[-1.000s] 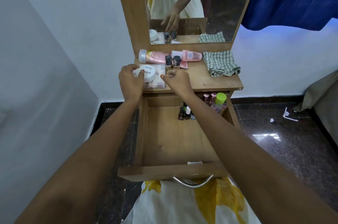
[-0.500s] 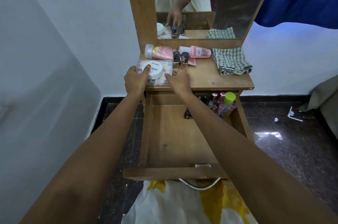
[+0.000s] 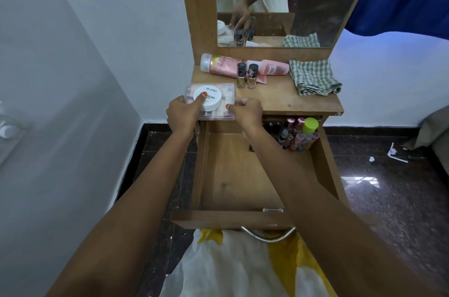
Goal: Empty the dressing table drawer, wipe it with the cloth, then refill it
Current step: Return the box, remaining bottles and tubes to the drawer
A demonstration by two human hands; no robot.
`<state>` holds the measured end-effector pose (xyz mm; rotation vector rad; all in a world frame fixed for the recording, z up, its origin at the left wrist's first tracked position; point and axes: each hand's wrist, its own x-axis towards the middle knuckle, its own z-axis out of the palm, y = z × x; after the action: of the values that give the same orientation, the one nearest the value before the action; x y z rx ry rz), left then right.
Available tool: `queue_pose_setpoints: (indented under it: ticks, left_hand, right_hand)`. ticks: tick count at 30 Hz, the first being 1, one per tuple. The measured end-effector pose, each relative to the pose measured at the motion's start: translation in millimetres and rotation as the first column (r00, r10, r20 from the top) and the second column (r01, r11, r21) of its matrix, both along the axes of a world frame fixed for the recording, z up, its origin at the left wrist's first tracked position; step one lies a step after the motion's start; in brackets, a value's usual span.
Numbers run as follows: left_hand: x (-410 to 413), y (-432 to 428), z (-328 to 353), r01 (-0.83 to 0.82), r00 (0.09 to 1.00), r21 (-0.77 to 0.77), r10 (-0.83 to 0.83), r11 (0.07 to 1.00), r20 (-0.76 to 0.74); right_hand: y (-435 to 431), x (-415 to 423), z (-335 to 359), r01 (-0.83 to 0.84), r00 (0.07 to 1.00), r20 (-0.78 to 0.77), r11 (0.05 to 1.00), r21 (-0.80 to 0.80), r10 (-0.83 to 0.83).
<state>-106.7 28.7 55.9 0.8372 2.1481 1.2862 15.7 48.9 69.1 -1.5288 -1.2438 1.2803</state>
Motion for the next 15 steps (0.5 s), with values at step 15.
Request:
queue_pose_setpoints:
  ticks: [15]
  left_hand:
    - [43.7,-84.7,-12.1,-0.021,0.998,0.1,0.015,0.995,0.066]
  right_hand:
    - [-72.6,40.4,-15.2,0.114,0.963,-0.225,0.982,-0.15,-0.147]
